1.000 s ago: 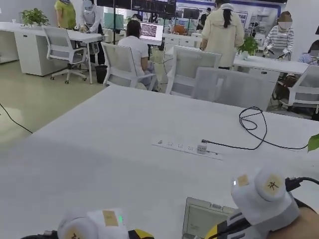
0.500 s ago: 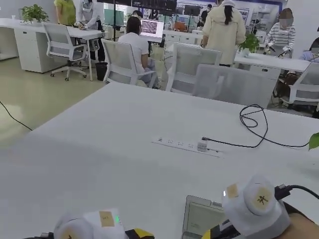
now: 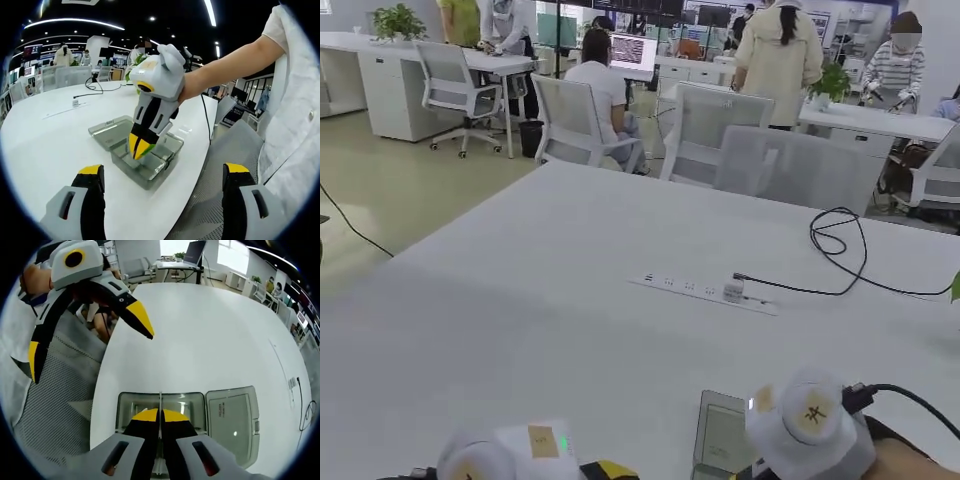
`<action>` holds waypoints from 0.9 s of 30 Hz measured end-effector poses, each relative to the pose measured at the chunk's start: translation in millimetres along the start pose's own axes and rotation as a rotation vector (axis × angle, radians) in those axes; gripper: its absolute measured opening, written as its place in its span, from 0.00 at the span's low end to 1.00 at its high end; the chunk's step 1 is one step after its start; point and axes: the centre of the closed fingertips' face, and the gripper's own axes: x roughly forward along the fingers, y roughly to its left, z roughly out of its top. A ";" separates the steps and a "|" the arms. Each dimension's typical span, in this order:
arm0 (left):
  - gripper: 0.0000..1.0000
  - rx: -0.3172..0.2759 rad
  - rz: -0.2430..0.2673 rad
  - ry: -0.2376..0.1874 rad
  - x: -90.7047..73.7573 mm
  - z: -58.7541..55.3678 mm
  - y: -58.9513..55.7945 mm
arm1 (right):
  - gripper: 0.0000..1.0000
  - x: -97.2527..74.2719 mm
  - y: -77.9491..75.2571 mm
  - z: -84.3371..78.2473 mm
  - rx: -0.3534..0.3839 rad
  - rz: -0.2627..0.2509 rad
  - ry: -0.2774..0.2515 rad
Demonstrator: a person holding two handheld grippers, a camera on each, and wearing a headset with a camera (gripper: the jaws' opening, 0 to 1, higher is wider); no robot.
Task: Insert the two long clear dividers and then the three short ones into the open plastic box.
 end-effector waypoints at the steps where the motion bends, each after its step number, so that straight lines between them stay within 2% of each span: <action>1: 1.00 -0.001 0.000 0.000 0.1 -0.1 -0.1 | 0.03 1.8 0.2 -0.9 -0.003 0.001 0.009; 13: 1.00 0.007 -0.001 0.003 -0.1 0.2 1.1 | 0.03 11.2 0.0 -8.3 -0.035 -0.006 0.071; 21: 1.00 0.009 0.001 0.006 -0.2 1.8 1.2 | 0.03 11.6 -0.6 -8.8 -0.011 -0.008 0.061; 24: 1.00 0.007 0.002 0.006 -0.5 2.9 0.4 | 0.08 11.9 0.2 -10.3 0.011 -0.004 0.064; 27: 1.00 0.010 0.003 0.007 -0.6 3.9 -0.5 | 0.10 5.1 -0.3 -5.4 0.027 -0.014 0.028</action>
